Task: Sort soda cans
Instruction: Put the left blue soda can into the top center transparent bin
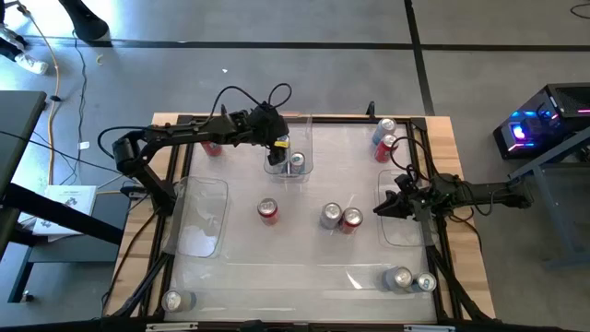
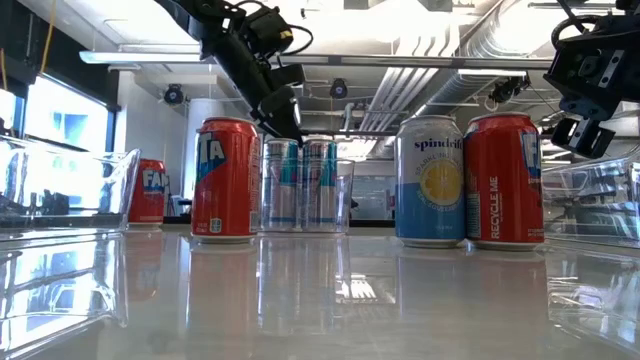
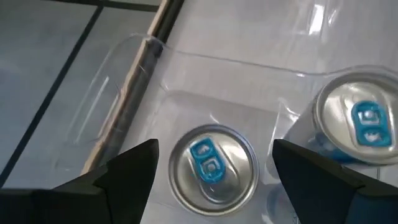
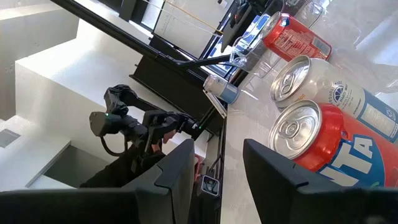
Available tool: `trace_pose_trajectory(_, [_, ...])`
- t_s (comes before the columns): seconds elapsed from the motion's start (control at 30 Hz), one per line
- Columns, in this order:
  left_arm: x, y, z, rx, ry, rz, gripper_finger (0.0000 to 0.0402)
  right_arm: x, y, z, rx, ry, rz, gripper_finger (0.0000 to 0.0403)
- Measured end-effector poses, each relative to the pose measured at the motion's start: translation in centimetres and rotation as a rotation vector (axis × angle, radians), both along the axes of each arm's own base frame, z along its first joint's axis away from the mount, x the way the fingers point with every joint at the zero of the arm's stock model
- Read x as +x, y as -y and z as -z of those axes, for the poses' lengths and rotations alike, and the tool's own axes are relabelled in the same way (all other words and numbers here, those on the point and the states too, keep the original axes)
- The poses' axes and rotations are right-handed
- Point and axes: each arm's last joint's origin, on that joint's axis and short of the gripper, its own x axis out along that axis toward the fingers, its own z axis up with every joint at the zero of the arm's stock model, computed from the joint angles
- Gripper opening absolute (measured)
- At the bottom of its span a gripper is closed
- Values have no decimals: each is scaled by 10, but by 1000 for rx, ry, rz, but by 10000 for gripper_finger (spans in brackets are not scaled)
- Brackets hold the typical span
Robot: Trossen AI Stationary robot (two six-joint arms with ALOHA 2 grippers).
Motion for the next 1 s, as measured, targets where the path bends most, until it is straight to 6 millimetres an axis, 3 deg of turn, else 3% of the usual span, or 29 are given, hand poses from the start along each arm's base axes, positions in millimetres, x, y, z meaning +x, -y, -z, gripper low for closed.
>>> trace_pose_trajectory(0.27, [-5,-12,-6,101,2,-141,310,0,0,0,0,0,0,132])
trace_pose_trajectory(0.57, [-21,-28,1,-17,-17,-200,310,0,0,0,0,0,0,132])
trace_pose_trajectory(1.0, [-23,-20,-1,-27,-103,-218,310,0,0,0,0,0,0,132])
